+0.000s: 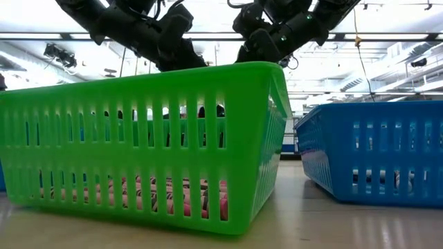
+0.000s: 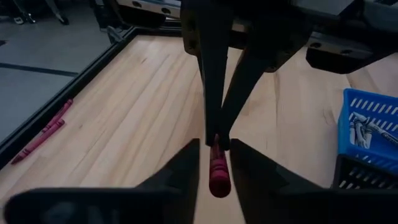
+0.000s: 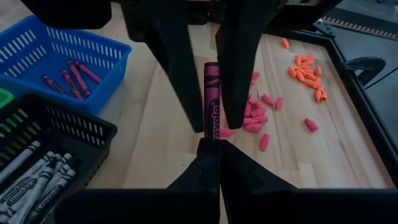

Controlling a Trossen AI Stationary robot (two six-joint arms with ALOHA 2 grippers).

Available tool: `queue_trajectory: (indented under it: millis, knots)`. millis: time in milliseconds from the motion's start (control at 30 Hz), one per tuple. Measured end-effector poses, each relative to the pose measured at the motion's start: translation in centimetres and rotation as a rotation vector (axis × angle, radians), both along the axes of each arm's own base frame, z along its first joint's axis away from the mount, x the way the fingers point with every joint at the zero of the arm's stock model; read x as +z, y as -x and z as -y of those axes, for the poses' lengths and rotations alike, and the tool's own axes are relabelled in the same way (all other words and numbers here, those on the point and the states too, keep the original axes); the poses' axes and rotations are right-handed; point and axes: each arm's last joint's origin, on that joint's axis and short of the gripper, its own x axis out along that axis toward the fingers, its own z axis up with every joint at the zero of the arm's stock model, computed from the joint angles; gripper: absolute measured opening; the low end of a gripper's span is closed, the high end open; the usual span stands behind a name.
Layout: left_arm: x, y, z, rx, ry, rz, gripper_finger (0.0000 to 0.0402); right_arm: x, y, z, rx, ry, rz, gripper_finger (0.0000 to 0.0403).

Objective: Sort crayons
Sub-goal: Put the dark red crayon into the left blue bin

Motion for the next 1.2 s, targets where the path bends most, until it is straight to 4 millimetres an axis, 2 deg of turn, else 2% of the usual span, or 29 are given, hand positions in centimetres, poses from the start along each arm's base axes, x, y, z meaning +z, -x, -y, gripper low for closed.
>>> queue_trajectory:
  millis: [133, 200, 367, 500, 600, 767, 967, 1200]
  knots:
    - [0.0, 0.0, 0.0, -0.001, 0.005, -0.001, 0.0039, 0.0, 0.0, 0.0, 0.0, 0.0, 0.0, 0.001]
    - [-0.1, 0.0, 0.0, -0.005, 0.01, -0.005, 0.0022, 0.0, 0.0, 0.0, 0.0, -0.001, -0.002, 0.001]
    - [-0.2, 0.1, 0.0, -0.003, 0.019, -0.021, 0.0026, 0.1, 0.0, 0.0, -0.014, -0.025, 0.011, 0.0014]
    - [-0.4, 0.2, 0.1, 0.002, 0.04, -0.045, 0.0034, 0.2, 0.2, 0.0, -0.016, -0.029, 0.002, 0.0041]
    - [-0.7, 0.5, 0.5, -0.001, 0.065, -0.085, 0.0035, 1.2, 0.9, 0.0, -0.045, -0.019, 0.007, 0.0067]
    - [0.6, 2.1, 2.1, -0.047, 0.115, -0.103, 0.0036, 2.2, 2.6, 0.0, -0.113, -0.026, -0.064, 0.0086]
    - [2.7, 5.4, 4.5, -0.076, 0.243, -0.123, 0.0037, 2.2, 4.2, -0.2, -0.221, -0.034, -0.122, 0.0085]
    - [2.0, 7.9, 8.6, -0.086, 0.363, -0.229, 0.0038, 0.8, 4.9, -0.4, -0.308, -0.031, -0.05, 0.0084]
